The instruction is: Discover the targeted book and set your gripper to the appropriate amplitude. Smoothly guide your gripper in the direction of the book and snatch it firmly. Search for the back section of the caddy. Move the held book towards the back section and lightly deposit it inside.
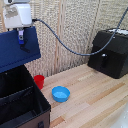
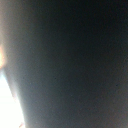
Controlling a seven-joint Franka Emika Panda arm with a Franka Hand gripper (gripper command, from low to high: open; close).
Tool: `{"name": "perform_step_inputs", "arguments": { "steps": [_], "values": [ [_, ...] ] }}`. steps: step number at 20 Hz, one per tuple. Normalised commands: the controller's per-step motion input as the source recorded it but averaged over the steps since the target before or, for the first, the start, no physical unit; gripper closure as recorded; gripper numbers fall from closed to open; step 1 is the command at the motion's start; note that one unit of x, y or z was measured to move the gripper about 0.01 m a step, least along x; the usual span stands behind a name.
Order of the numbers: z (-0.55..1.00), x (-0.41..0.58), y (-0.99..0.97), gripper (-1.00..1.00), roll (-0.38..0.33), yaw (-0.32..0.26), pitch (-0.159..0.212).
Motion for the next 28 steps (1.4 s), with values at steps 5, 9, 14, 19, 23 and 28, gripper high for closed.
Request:
{"name": "perform_step_inputs", "arguments": {
  "steps": [5,9,14,19,23,28],
  "values": [
    [0.37,0.602,0.50,1.00,-0.220,-0.006,0.029],
    [0.25,0.344,0.74,1.00,-0.145,0.001,0.015],
    [-0.07,0.274,0.96,1.00,-0.030,-0.001,0.000],
    [0.00,0.608,0.75,1.00,-0.021,-0.002,0.061],
    [0.03,0.880,0.13,1.00,-0.085,0.014,0.140],
    [-0.01,0.638,-0.21,1.00,-0.031,0.099,0.098]
  ]
}}
